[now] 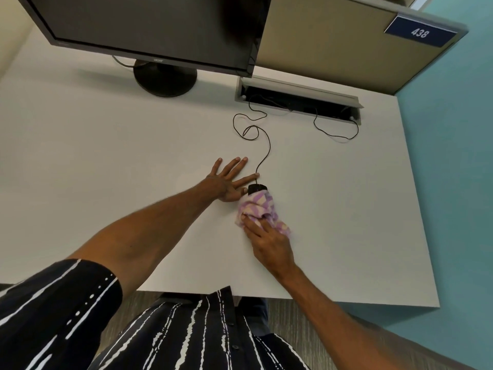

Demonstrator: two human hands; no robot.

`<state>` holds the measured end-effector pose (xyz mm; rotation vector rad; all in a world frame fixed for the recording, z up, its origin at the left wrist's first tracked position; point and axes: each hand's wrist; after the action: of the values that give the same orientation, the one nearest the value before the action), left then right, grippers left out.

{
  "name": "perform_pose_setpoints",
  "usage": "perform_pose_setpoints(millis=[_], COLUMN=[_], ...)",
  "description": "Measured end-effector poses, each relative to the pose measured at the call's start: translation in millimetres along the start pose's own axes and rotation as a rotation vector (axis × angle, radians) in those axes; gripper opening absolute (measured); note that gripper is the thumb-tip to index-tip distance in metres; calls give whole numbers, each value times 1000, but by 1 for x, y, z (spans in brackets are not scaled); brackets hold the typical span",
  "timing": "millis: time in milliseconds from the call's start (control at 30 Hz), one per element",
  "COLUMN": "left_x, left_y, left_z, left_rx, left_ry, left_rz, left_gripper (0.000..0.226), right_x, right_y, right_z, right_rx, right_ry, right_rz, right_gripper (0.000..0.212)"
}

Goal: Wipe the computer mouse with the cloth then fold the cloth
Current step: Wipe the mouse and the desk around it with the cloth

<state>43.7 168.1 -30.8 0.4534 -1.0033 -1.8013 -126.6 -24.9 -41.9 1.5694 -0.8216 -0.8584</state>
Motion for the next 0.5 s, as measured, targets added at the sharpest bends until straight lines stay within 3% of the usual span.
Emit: perform_pose_setpoints(millis=[200, 400, 500], left_x=[-1, -1, -1], left_y=[-1, -2, -2], left_z=[-1, -1, 0], left_rx=[15, 13, 4], left_ry=[-5, -3, -5], left_rz=[-13, -5, -10], left_gripper=[62, 61, 62], right_x=[-1, 28, 40], right_y=[9, 39, 53], right_z=[36, 48, 20], right_rx=[19, 295, 365], right_ry=[-60, -469, -503], right_rz=[-144, -369, -354], right_gripper=[34, 39, 34])
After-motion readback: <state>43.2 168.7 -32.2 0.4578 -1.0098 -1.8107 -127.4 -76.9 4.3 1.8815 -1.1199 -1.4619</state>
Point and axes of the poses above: each hand's wrist, its own z-axis away from the middle knuckle, its own y-axis out of the back of the hand, x = y × z, and after that the axes turned 1 degree about -z, right-handed
